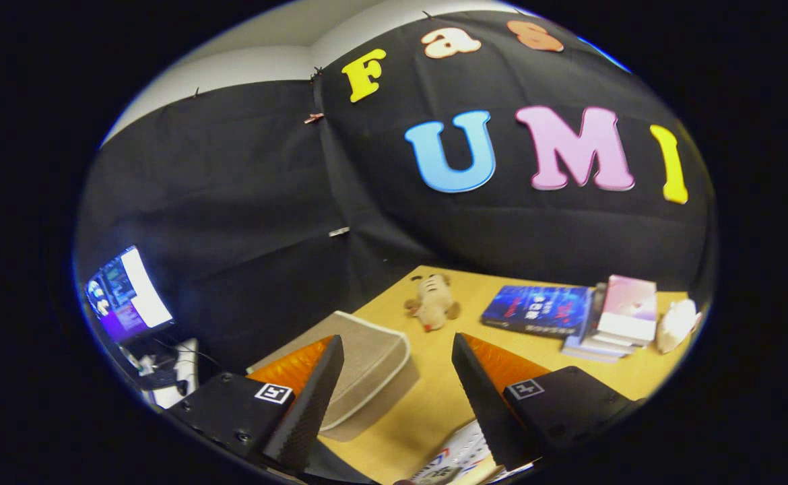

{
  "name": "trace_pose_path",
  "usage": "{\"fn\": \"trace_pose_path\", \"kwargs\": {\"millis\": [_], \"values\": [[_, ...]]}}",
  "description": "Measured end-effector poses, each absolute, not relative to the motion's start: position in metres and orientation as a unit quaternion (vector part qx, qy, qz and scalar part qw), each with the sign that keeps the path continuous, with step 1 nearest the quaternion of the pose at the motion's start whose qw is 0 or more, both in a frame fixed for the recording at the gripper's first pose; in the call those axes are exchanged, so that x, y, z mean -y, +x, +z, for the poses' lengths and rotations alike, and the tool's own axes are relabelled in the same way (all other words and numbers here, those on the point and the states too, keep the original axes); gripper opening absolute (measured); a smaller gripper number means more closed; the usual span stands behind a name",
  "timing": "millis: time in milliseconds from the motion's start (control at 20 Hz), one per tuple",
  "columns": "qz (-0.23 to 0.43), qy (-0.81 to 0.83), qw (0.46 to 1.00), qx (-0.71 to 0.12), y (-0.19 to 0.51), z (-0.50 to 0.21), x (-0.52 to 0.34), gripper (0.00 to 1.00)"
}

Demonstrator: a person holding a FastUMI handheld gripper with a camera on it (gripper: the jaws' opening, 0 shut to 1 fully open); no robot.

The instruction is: Open the storage box then place both shoes into the box .Put the left shoe in first, then the right shoe, with the right side of both shoes facing outward in a uniform manner.

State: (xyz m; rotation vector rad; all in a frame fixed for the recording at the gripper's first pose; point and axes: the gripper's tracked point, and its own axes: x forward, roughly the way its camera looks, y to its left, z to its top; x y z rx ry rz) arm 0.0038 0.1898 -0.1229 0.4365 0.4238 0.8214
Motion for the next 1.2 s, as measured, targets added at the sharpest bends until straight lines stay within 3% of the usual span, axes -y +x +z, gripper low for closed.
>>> {"fn": "trace_pose_path", "kwargs": {"millis": [300,600,1000,1200], "values": [[0.504,0.359,0.716,-0.322,-0.022,-0.167,-0.247,0.98],[0.502,0.51,0.545,-0.436,-0.032,-0.217,-0.266,0.98],[0.514,0.594,0.41,-0.463,-0.044,-0.242,-0.296,0.98],[0.527,0.614,0.373,-0.454,-0.05,-0.241,-0.3,0.95]]}}
